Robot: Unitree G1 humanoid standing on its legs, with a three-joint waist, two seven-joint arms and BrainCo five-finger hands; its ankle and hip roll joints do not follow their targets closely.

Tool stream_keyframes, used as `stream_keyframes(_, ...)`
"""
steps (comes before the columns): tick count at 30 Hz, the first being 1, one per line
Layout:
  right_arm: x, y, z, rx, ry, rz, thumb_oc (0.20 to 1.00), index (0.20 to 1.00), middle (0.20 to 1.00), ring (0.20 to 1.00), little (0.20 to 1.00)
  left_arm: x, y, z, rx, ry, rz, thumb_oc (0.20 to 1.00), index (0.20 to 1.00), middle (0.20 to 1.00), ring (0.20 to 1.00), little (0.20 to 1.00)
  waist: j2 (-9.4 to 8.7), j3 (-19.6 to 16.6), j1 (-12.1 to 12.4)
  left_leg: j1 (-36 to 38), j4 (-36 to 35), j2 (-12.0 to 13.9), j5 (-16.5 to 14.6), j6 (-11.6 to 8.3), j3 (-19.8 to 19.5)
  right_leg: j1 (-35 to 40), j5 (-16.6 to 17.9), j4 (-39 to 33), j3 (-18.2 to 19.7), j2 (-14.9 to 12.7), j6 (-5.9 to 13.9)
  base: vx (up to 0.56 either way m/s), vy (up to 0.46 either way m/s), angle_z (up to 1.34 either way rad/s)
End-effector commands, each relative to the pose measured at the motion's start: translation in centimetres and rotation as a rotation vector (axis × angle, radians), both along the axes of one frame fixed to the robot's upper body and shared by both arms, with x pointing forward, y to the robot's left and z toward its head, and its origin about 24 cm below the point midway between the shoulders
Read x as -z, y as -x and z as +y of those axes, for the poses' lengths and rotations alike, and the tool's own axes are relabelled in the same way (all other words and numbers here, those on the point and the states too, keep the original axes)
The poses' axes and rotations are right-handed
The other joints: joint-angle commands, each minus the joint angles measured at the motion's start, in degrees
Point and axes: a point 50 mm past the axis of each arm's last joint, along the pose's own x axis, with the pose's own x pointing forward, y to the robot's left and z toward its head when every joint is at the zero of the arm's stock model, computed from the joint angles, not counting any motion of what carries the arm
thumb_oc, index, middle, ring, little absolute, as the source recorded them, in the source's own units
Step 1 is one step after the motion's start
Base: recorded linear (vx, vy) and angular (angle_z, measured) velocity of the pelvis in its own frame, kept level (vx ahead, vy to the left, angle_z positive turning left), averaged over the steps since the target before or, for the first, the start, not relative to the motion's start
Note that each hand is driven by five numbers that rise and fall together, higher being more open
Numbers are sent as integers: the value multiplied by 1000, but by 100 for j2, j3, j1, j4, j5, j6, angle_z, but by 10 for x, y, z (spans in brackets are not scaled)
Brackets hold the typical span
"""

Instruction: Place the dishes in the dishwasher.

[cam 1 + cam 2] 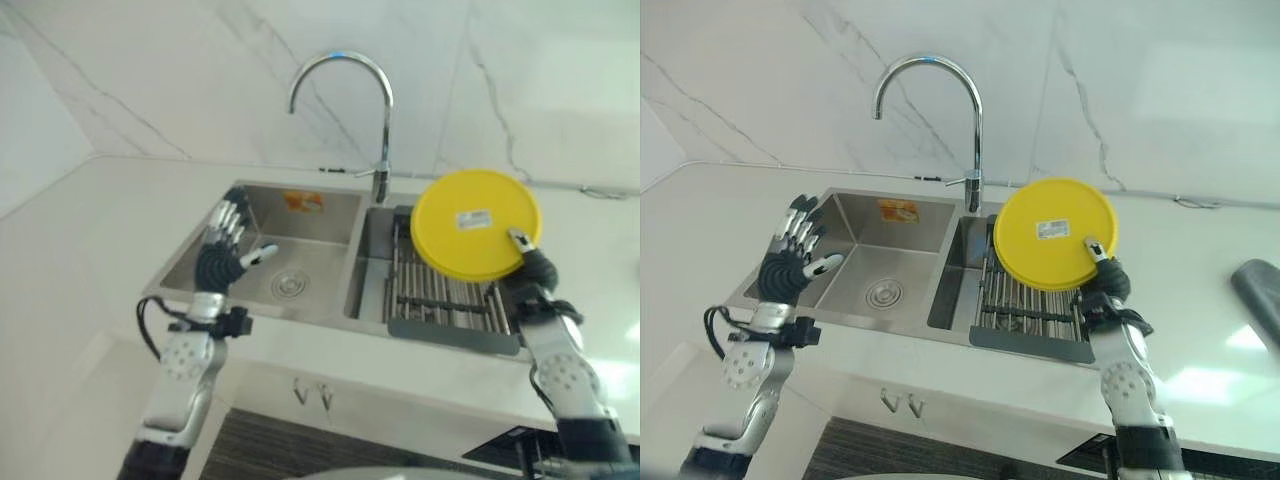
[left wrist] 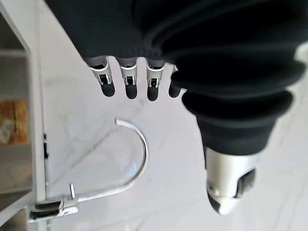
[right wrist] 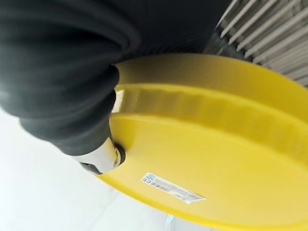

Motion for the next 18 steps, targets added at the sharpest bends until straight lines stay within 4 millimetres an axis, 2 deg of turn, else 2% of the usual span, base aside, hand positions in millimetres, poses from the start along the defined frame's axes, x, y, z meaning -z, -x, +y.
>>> stream_keyframes(1,-53,-9,-9,43,-23,-309,200,200,200,200,200,-37,2,4,14,-49,-218,1000,1000,1000,1000,1000,-611,103,-50,-432,1672,-414,-554,146,-437,288,-556,4,385,-142,-2,-199,181,-29)
stream_keyframes(2,-56,-6,-13,82,45,-311,200,200,200,200,200,-38,3,3,9,-53,-230,1000,1000,1000,1000,1000,-641,124,-68,-548,1951,-515,-659,197,-571,249,-504,4,441,-159,-5,-219,273,-51)
stream_keyframes(3,-58,-2,-17,111,87,-308,200,200,200,200,200,-39,4,3,1,-57,-241,1000,1000,1000,1000,1000,-649,129,-115,-548,1944,-609,-803,260,-650,184,-434,4,502,-170,14,-166,380,-55)
stream_keyframes(4,-56,2,-17,105,63,-312,200,200,200,200,200,-40,4,4,-5,-57,-251,1000,1000,1000,1000,1000,-598,134,-244,-293,1441,-665,-1068,326,-565,47,-309,4,562,-204,100,-124,450,-88)
stream_keyframes(5,-52,6,-17,120,48,-309,200,200,200,200,200,-40,3,6,3,-59,-251,1000,1000,1000,1000,1000,-538,134,-370,-38,1031,-673,-1162,376,-433,-89,-195,4,586,-255,201,-98,477,-69)
stream_keyframes(6,-49,11,-19,146,42,-311,200,200,200,200,200,-41,2,5,23,-66,-250,1000,1000,1000,1000,1000,-491,160,-479,193,689,-692,-1153,419,-374,-260,-38,4,593,-365,347,-82,374,-49)
stream_keyframes(8,-46,21,-21,183,43,-314,200,200,200,200,200,-41,2,2,65,-77,-241,1000,1000,1000,1000,1000,-476,215,-572,340,384,-789,-1164,462,-510,-507,182,45,649,-531,512,-76,307,1)
stream_keyframes(12,-46,36,-24,156,28,-328,200,200,200,200,200,-39,11,-3,115,-149,-235,1000,1000,1000,1000,1000,-455,356,-702,366,224,-1064,-1196,566,-722,-820,451,171,847,-664,533,-65,346,-9)
stream_keyframes(14,-47,37,-22,137,20,-334,200,200,200,200,200,-41,11,-4,119,-162,-241,1000,1000,1000,1000,1000,-454,401,-704,415,103,-1059,-1136,574,-585,-870,532,154,638,-690,575,-105,218,-57)
stream_keyframes(15,-49,37,-20,125,21,-345,200,200,200,200,200,-46,12,-4,113,-161,-260,1000,1000,1000,1000,1000,-431,437,-674,463,-40,-982,-1092,588,-398,-889,471,307,316,-685,630,-185,167,-68)
stream_keyframes(16,-52,38,-21,125,24,-365,200,200,200,200,200,-50,12,-4,114,-165,-279,1000,1000,1000,1000,1000,-442,467,-655,404,-40,-940,-1067,617,-289,-869,408,555,184,-665,640,-267,145,-96)
stream_keyframes(17,-58,40,-23,144,28,-403,200,200,200,200,200,-55,11,-6,124,-177,-303,1000,1000,1000,1000,1000,-443,446,-623,262,-40,-912,-984,663,-242,-786,194,917,129,-573,577,-256,77,-80)
stream_keyframes(18,-60,40,-23,150,26,-417,200,200,200,200,200,-56,10,-8,131,-177,-306,1000,1000,1000,1000,1000,-441,423,-596,204,-40,-903,-956,667,-207,-733,126,998,50,-561,541,-280,40,-72)
